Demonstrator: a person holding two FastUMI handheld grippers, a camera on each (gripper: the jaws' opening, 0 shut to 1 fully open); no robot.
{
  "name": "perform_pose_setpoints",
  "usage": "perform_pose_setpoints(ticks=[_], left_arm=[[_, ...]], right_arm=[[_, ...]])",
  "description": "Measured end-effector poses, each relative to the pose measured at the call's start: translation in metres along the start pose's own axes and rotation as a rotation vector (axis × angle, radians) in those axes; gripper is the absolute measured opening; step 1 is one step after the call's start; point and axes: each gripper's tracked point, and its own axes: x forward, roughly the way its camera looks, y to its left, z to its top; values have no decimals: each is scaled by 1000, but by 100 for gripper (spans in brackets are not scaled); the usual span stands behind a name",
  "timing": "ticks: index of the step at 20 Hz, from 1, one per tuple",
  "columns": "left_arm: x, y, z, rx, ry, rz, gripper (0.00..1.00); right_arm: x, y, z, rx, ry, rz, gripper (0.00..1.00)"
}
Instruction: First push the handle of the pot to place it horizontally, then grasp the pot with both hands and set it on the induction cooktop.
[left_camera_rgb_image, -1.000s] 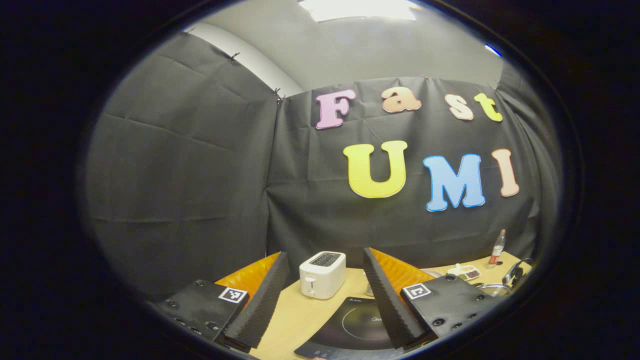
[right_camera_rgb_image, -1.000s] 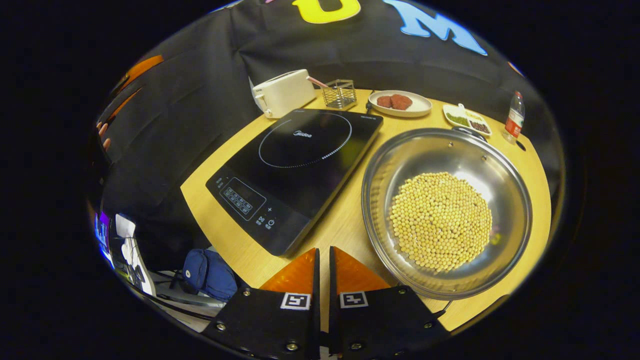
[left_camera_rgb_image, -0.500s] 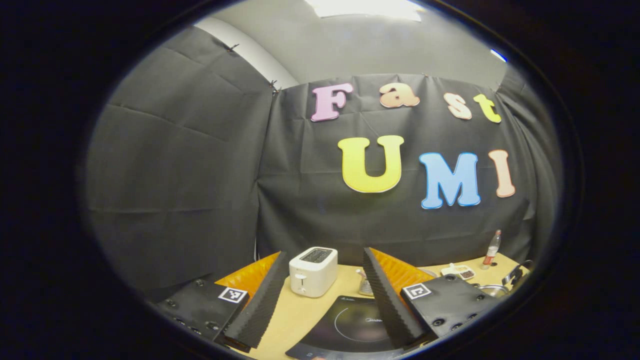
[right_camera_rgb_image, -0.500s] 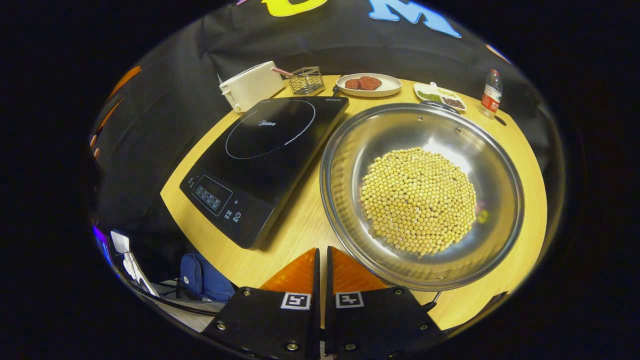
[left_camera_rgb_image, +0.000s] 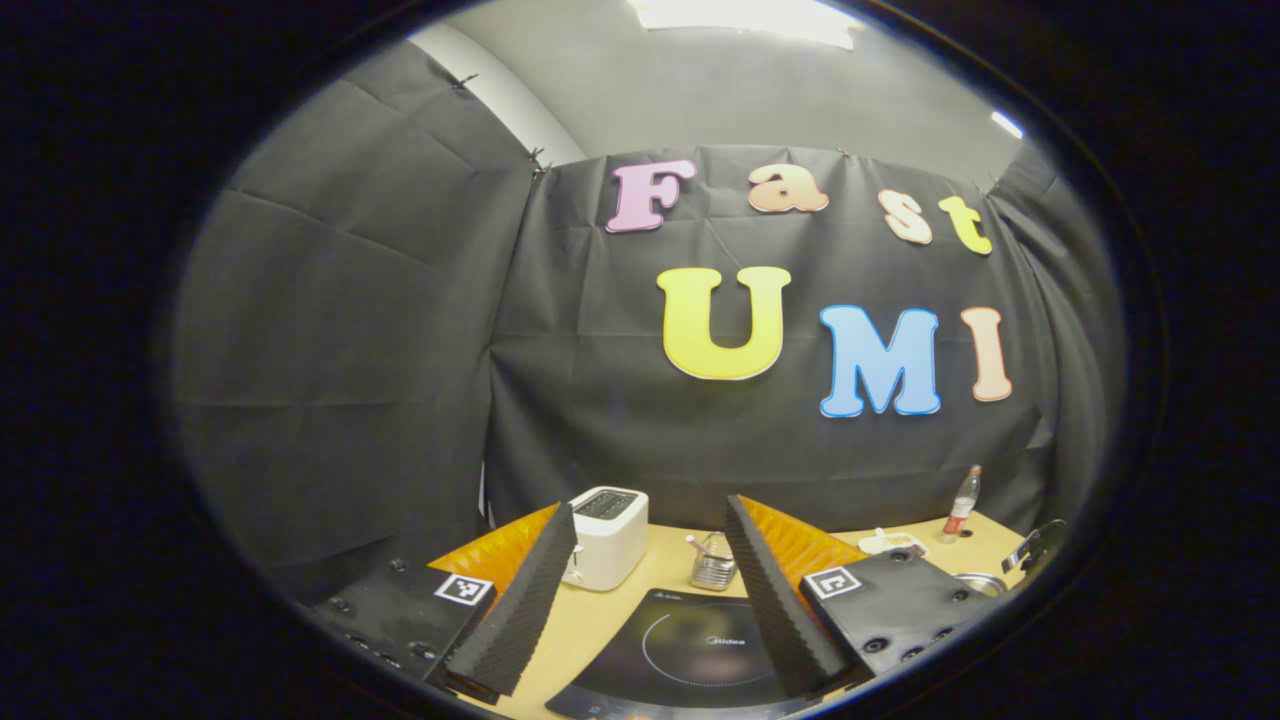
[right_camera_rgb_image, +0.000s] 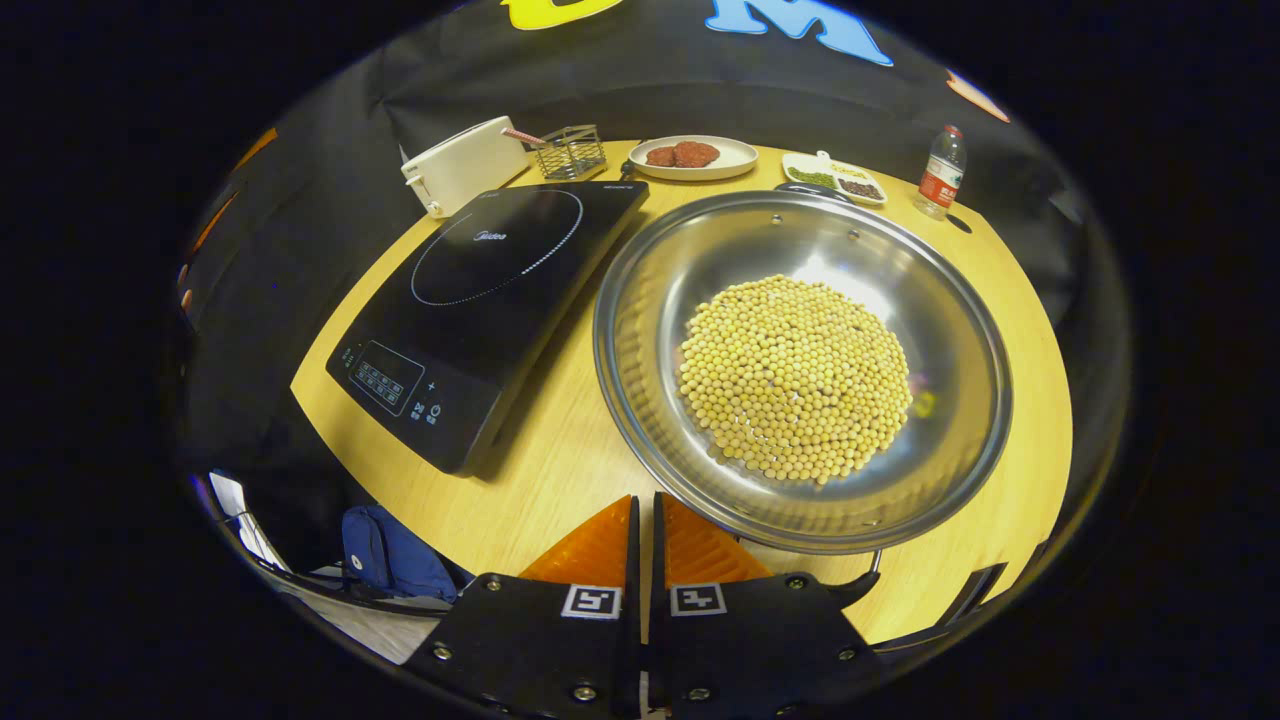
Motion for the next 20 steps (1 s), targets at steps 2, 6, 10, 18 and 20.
perform_pose_setpoints(ticks=[2, 6, 10, 18, 20], left_arm=[[1, -11, 1, -11, 1, -19, 94], [3, -43, 6, -5, -7, -50, 98], [2, -85, 5, 0, 2, -84, 99], [-5, -155, -2, 12, 34, -132, 98], [-5, -168, -4, 19, 38, -136, 98]], right_arm=[[-4, -12, -5, 18, 6, -15, 4], [-12, -34, -13, 50, 12, -21, 4], [-17, -68, -19, 63, 20, -43, 4], [-21, -133, -25, 53, 38, -103, 4], [-22, -150, -25, 21, 33, -142, 4]])
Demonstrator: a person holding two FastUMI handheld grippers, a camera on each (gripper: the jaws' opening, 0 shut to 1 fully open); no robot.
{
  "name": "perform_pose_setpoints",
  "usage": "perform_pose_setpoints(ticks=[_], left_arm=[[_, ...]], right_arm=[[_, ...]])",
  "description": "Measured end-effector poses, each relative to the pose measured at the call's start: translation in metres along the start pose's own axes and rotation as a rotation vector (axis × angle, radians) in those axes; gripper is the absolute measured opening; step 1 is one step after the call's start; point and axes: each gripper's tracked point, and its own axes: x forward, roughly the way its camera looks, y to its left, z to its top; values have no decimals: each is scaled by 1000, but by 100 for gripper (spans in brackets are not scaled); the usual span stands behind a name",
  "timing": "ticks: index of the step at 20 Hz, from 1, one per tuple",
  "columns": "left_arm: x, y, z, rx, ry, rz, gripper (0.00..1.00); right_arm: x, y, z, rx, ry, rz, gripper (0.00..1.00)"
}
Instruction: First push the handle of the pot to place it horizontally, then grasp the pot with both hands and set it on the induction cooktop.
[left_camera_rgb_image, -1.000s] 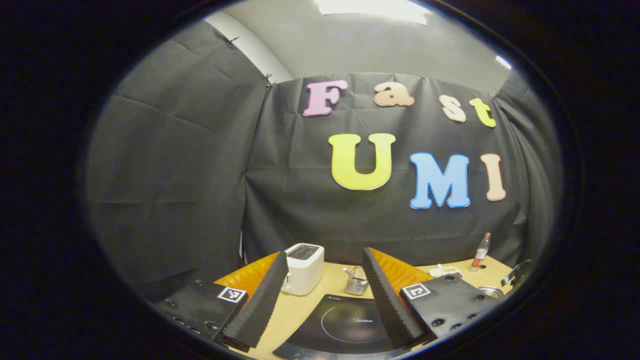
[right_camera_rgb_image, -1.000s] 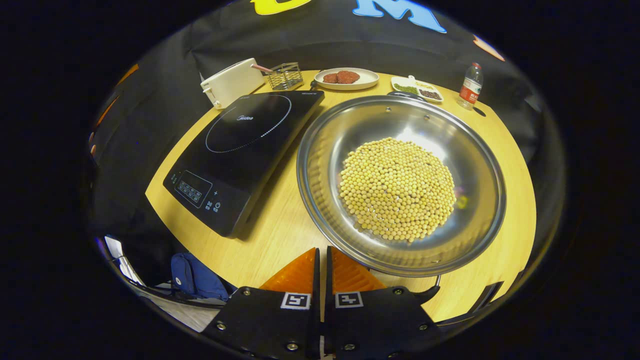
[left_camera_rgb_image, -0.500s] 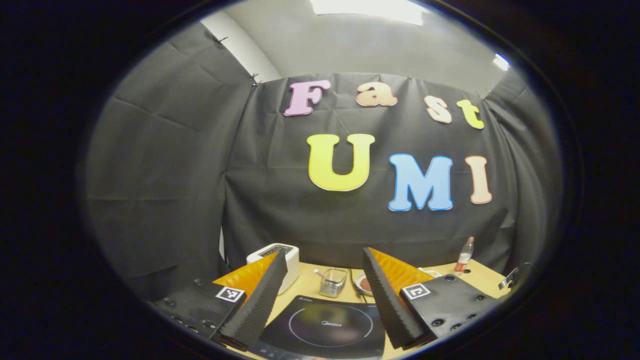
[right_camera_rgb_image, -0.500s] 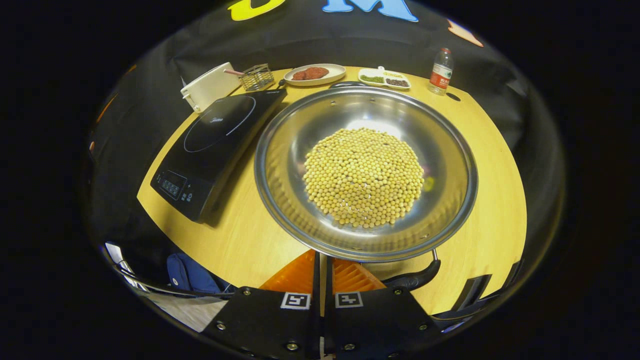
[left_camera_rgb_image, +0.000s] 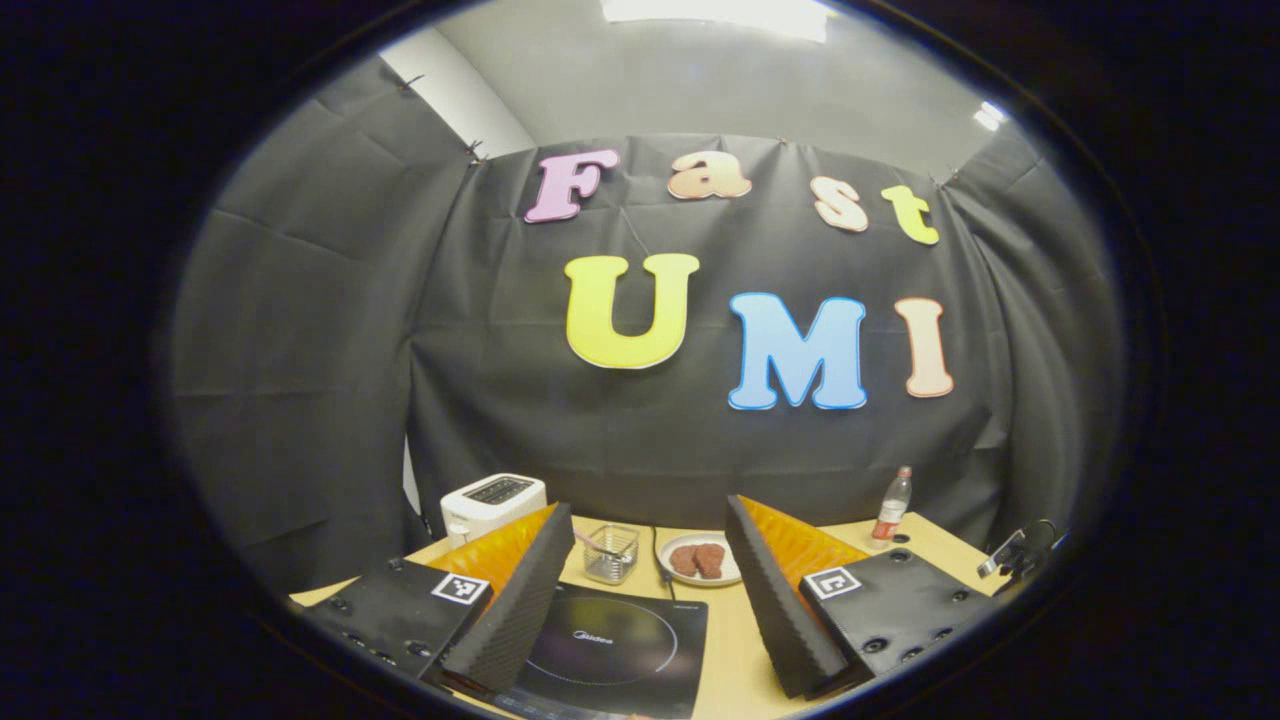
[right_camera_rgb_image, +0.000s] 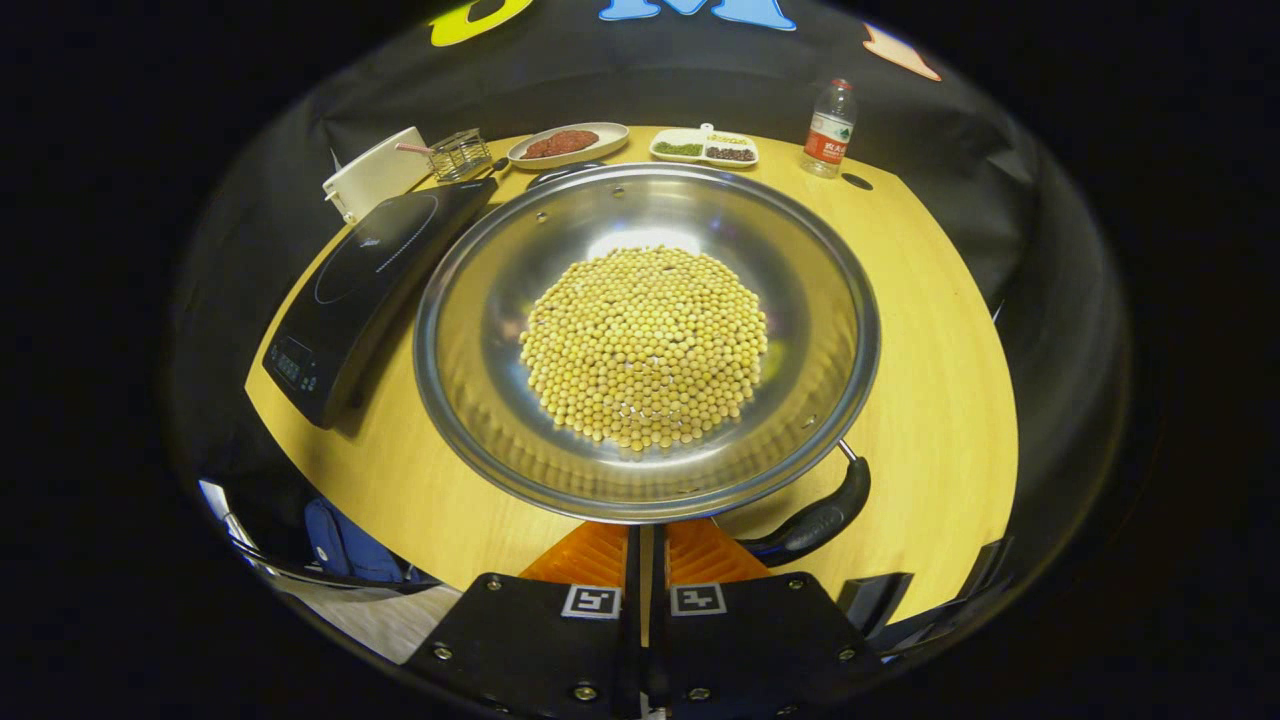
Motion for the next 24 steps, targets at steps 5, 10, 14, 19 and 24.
perform_pose_setpoints(ticks=[5, 10, 14, 19, 24], left_arm=[[2, -23, -1, 14, 7, 5, 100], [4, -27, -2, 41, 17, 31, 98], [6, -30, -5, 47, 29, 46, 98], [1, -40, -5, 60, 35, 57, 98], [-10, -53, -9, 77, 43, 79, 98]], right_arm=[[8, -26, 13, -47, -29, -42, 4], [22, -59, 35, -23, -65, -100, 4], [30, -76, 59, -17, -107, -131, 4], [38, -96, 77, 20, -144, -149, 4], [44, -112, 95, 87, -176, -132, 4]])
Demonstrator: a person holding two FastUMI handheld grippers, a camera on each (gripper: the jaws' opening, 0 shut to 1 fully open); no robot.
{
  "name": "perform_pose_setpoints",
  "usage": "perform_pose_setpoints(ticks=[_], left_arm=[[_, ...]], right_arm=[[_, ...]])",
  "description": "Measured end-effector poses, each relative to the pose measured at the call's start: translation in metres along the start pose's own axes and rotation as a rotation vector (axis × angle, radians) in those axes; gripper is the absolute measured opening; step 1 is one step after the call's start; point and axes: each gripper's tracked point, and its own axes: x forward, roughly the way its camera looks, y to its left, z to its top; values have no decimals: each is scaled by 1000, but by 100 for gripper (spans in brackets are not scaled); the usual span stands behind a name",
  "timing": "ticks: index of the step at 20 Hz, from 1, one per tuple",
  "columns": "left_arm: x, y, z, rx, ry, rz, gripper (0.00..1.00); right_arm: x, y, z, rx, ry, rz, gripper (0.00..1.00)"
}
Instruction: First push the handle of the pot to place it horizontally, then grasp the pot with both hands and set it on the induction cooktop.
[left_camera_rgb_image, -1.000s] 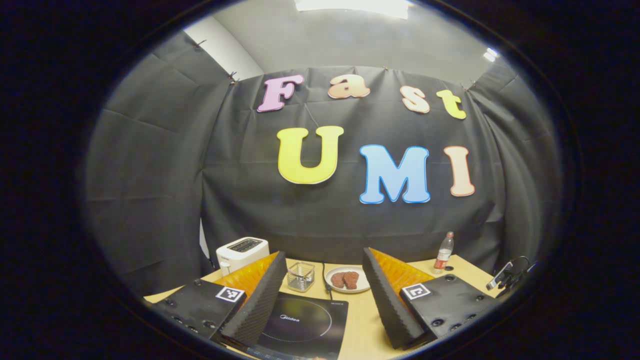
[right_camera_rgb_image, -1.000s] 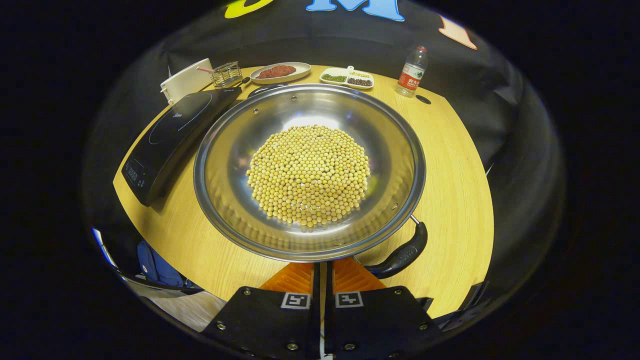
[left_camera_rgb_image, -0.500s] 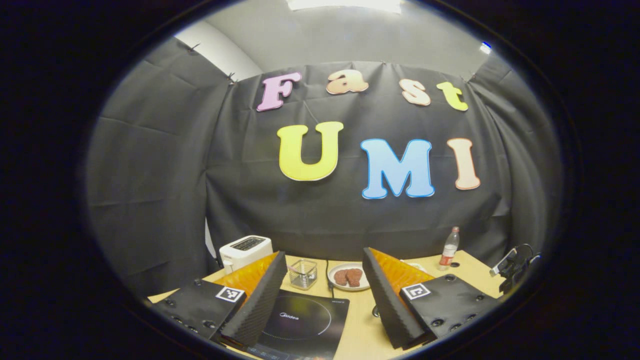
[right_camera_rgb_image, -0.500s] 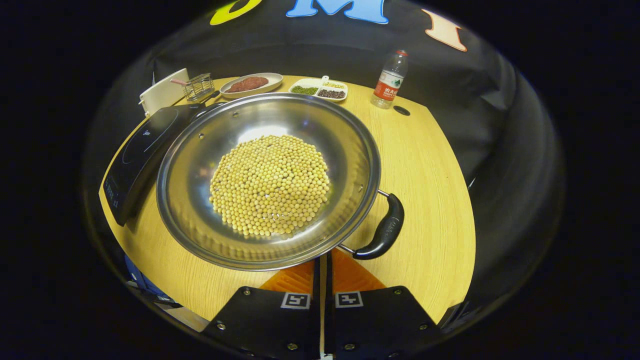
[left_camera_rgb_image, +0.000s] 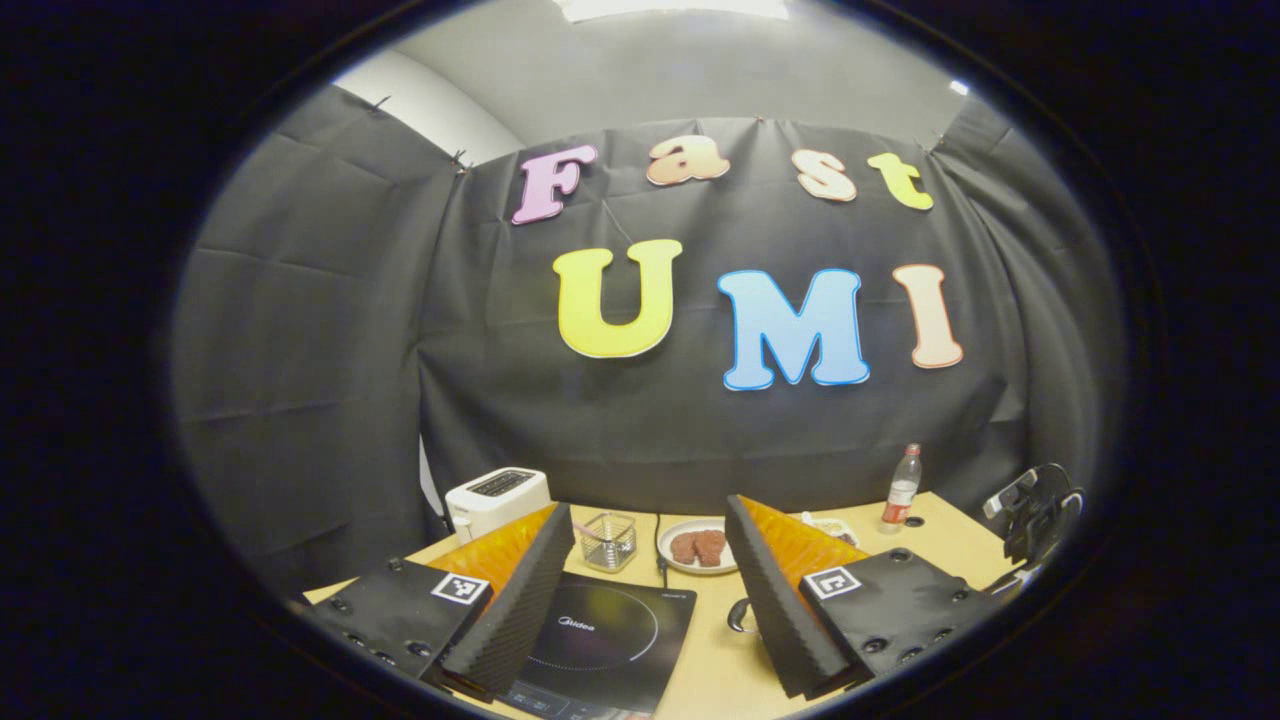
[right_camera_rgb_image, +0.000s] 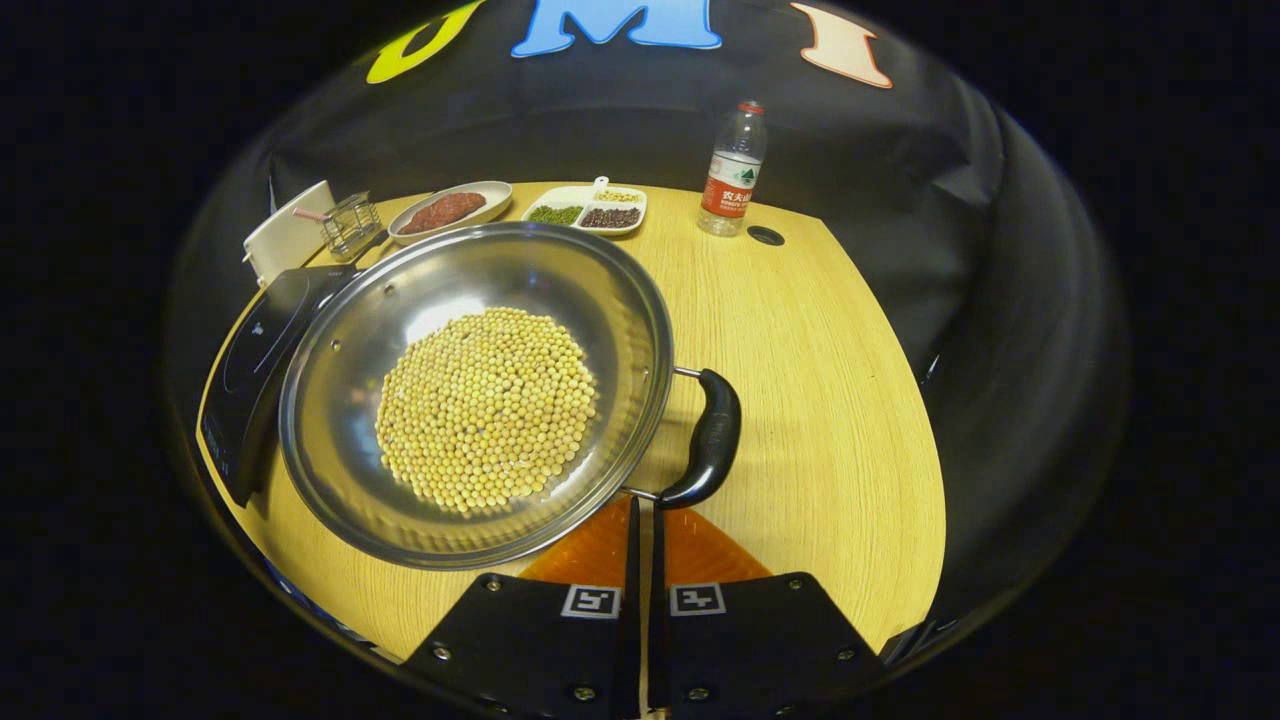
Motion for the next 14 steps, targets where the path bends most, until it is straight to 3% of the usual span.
perform_pose_setpoints(ticks=[4, 9, 10, 12, 14], left_arm=[[-8, -10, -5, 4, 9, 34, 94], [-8, -29, -25, -2, 34, 45, 100], [-6, -32, -30, 0, 41, 40, 95], [0, -38, -42, 0, 61, 28, 100], [9, -45, -56, -4, 90, 3, 98]], right_arm=[[7, -5, 14, -10, -28, 20, 4], [1, -9, 15, -7, -64, 57, 4], [-4, -12, 16, -5, -80, 65, 4], [-18, -14, 24, 13, -140, 76, 5], [-34, -11, 35, 40, -211, 102, 10]])
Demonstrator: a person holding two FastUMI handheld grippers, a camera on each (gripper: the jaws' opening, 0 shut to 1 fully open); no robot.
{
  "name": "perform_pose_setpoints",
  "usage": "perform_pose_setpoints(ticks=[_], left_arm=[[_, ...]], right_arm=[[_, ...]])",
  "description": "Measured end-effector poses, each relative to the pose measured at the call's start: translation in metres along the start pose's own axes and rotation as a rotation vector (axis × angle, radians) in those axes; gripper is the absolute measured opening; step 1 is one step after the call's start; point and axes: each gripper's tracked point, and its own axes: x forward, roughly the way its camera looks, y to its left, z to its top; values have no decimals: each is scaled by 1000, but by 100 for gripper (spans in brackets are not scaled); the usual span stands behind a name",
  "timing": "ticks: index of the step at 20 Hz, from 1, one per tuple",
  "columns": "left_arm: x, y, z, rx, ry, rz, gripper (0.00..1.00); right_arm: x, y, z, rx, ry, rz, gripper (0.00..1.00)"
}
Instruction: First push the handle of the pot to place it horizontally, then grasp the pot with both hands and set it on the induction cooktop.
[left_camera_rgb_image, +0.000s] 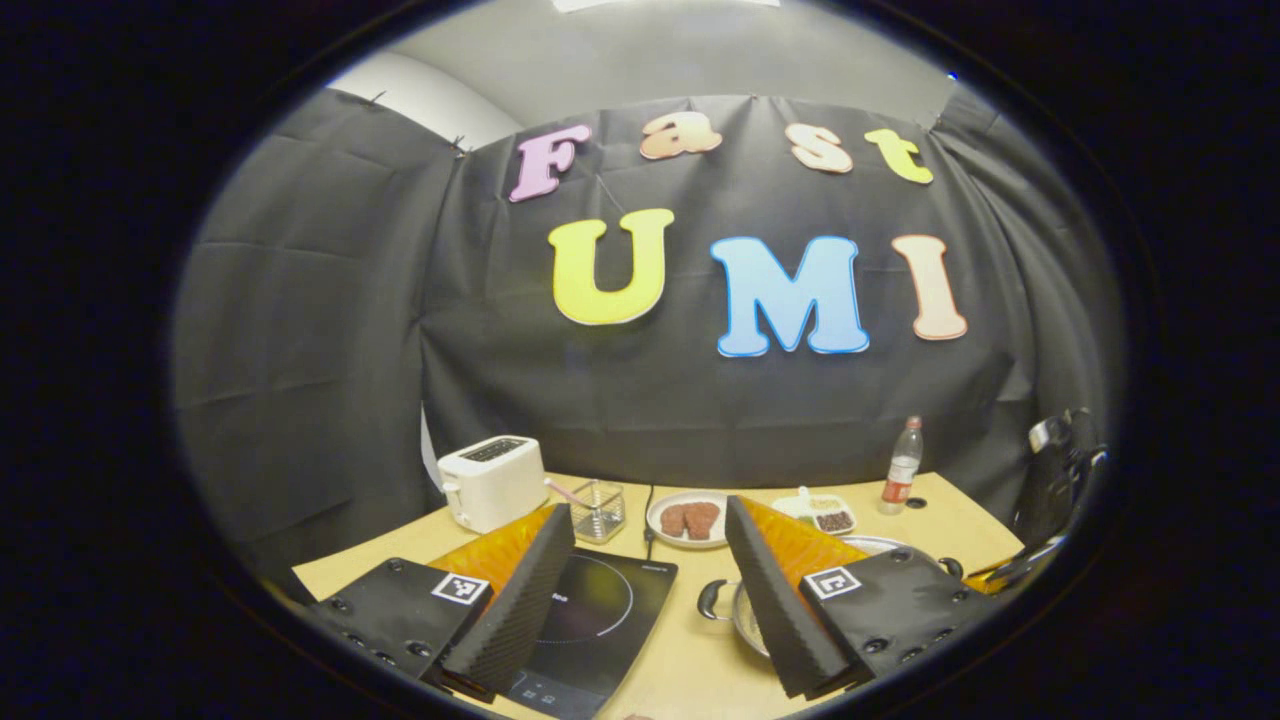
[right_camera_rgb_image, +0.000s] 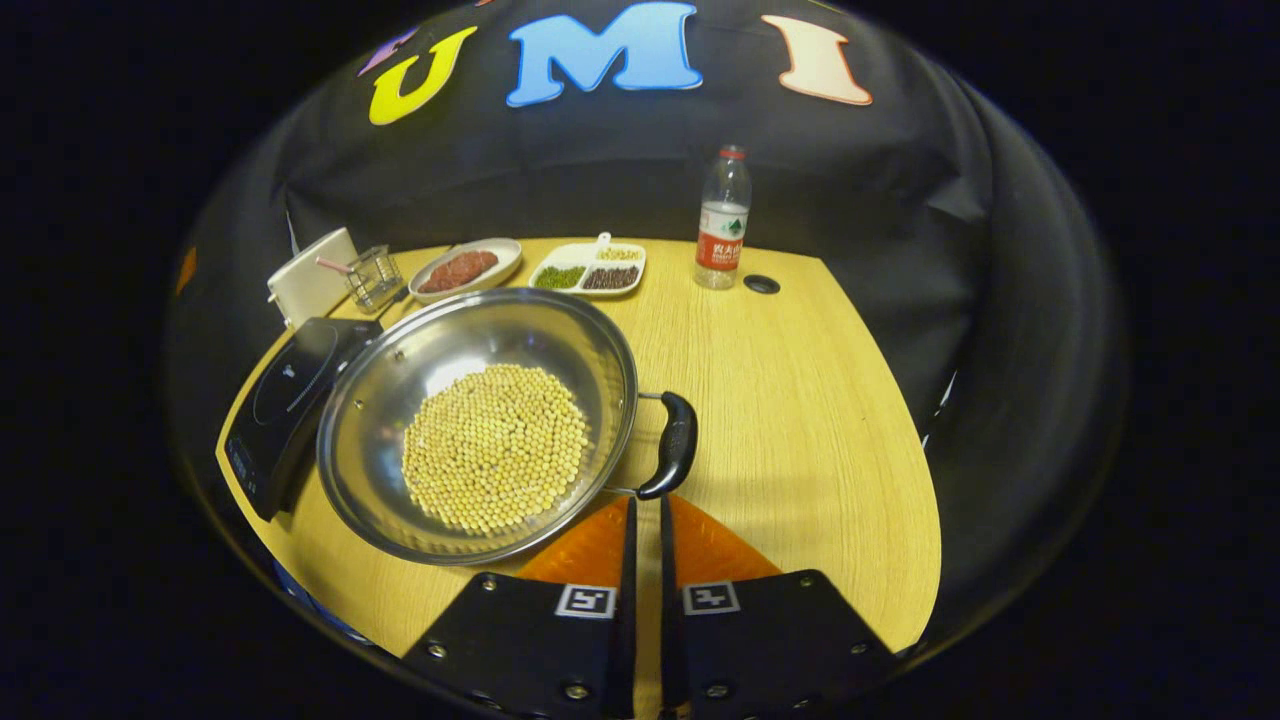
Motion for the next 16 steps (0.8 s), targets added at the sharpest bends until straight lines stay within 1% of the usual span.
perform_pose_setpoints(ticks=[1, 2, 3, 4, 5, 6, 7, 9, 10, 16], left_arm=[[7, -4, -6, 1, 15, -16, 96], [15, -8, -12, 4, 27, -33, 94], [21, -12, -17, 9, 39, -52, 97], [29, -16, -21, 13, 49, -74, 100], [36, -21, -26, 19, 59, -99, 100], [45, -26, -29, 28, 67, -125, 99], [52, -31, -34, 39, 79, -149, 100], [65, -40, -49, 49, 117, -204, 100], [73, -44, -55, 53, 137, -227, 98], [111, -63, -111, 73, 267, -327, 99]], right_arm=[[-5, 5, 4, 2, -27, 16, 32], [-11, 8, 9, -2, -52, 25, 47], [-11, 9, 12, -14, -80, 22, 75], [-13, 7, 17, -22, -105, 5, 87], [-14, 9, 20, -19, -120, -9, 98], [-16, 11, 24, -5, -138, -21, 98], [-17, 12, 28, 9, -153, -32, 98], [-15, 11, 32, 29, -161, -56, 98], [-13, 10, 35, 40, -164, -69, 98], [10, 6, 40, 120, -133, -124, 98]])
